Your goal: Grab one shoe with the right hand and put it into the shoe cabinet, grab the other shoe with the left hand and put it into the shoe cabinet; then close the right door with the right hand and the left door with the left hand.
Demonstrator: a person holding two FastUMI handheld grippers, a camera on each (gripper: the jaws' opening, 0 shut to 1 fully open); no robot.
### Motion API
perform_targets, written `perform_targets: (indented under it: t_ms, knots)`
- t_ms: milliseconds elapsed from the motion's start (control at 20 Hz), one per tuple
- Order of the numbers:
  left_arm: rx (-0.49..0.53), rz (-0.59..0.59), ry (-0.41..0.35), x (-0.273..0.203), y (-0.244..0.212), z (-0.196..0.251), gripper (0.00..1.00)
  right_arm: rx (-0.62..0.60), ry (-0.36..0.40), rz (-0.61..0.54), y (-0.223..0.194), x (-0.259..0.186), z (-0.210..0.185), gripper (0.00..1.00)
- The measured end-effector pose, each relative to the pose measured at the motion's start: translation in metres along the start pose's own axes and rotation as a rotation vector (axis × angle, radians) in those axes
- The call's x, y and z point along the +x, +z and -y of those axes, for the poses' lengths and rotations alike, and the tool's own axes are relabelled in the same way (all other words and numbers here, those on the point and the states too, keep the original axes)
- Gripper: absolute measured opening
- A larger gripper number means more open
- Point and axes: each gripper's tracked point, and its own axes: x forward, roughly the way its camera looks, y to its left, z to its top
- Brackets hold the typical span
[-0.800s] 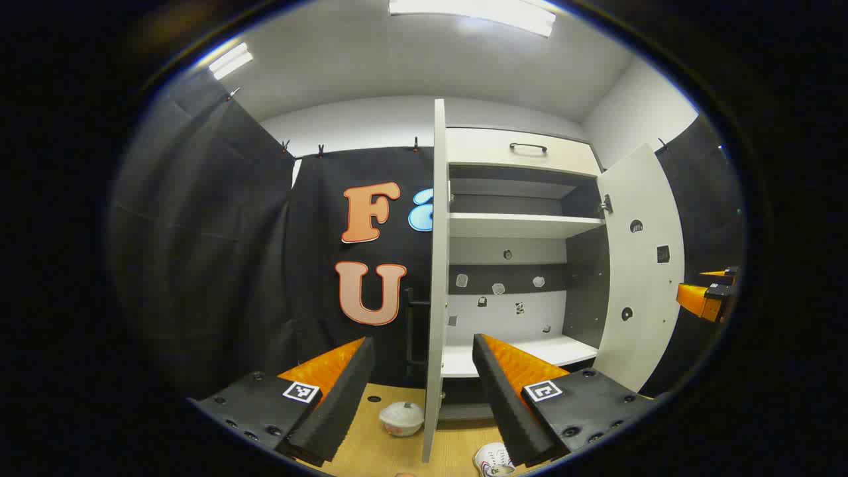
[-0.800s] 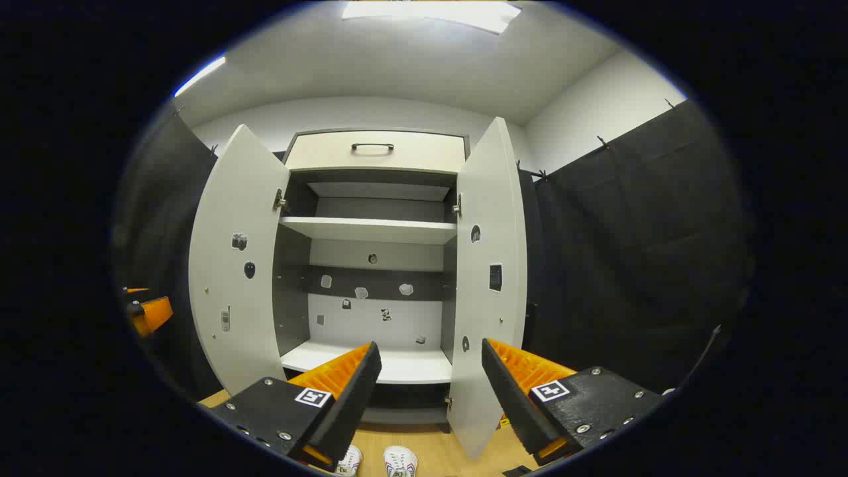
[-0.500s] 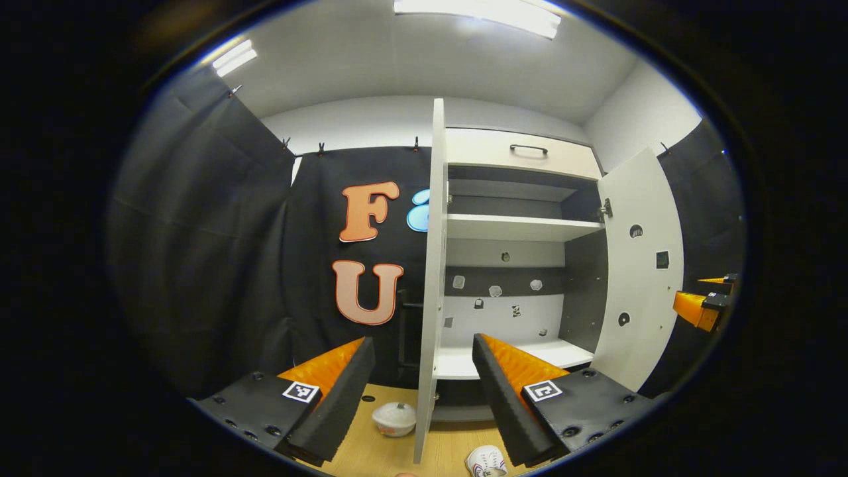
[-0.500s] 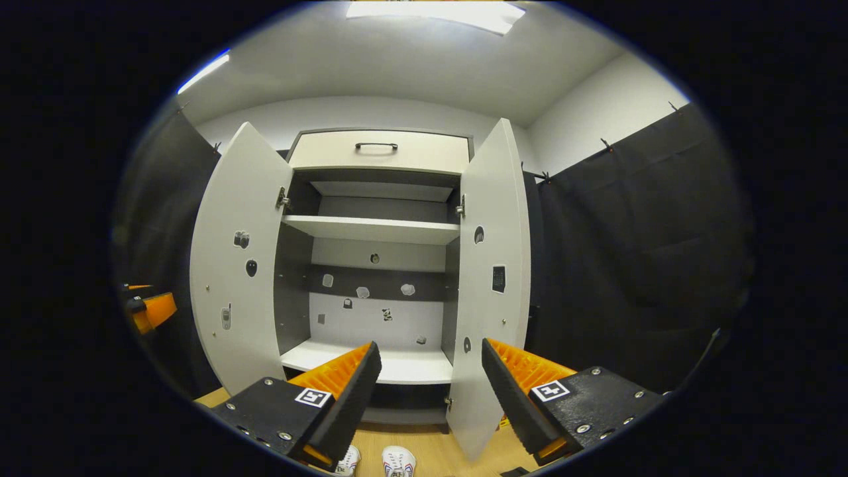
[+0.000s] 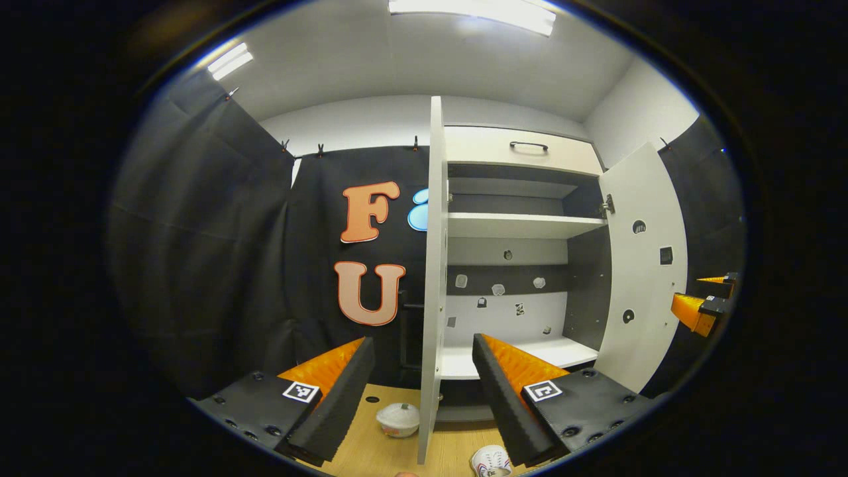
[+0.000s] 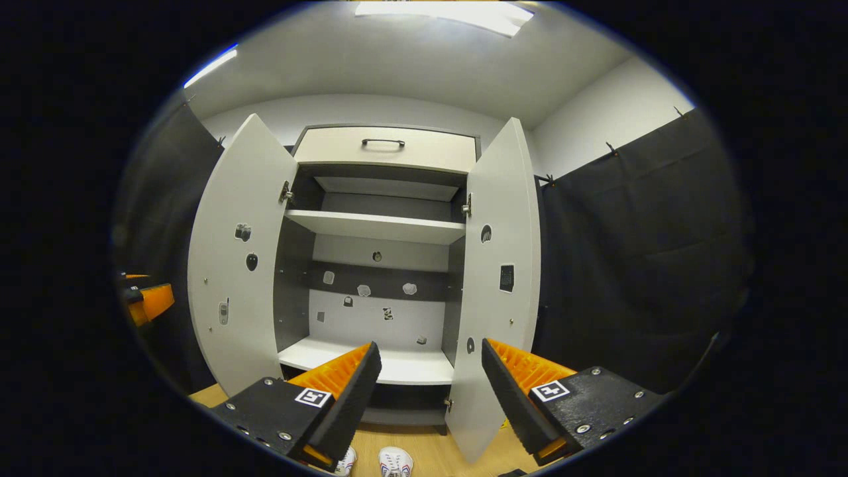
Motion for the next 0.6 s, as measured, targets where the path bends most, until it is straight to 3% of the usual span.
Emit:
perform_targets:
  t_ms: [200, 250, 350, 600]
  knots:
    - [-0.003, -0.006, -0.010, 0.003, -0.005, 0.004, 0.94, 0.011, 0.023, -0.050, -0.028, 0.012, -0.008, 0.94]
    - [0.000, -0.008, -0.009, 0.004, -0.005, 0.005, 0.99, 0.005, 0.029, -0.069, -0.038, 0.016, -0.011, 0.94]
    - [0.001, -0.006, -0.010, 0.006, -0.005, 0.006, 0.99, -0.009, 0.031, -0.107, -0.061, 0.023, -0.013, 0.94]
    - [0.001, -0.008, -0.009, 0.008, -0.007, 0.007, 0.99, 0.014, 0.038, -0.262, -0.146, 0.041, -0.019, 0.94]
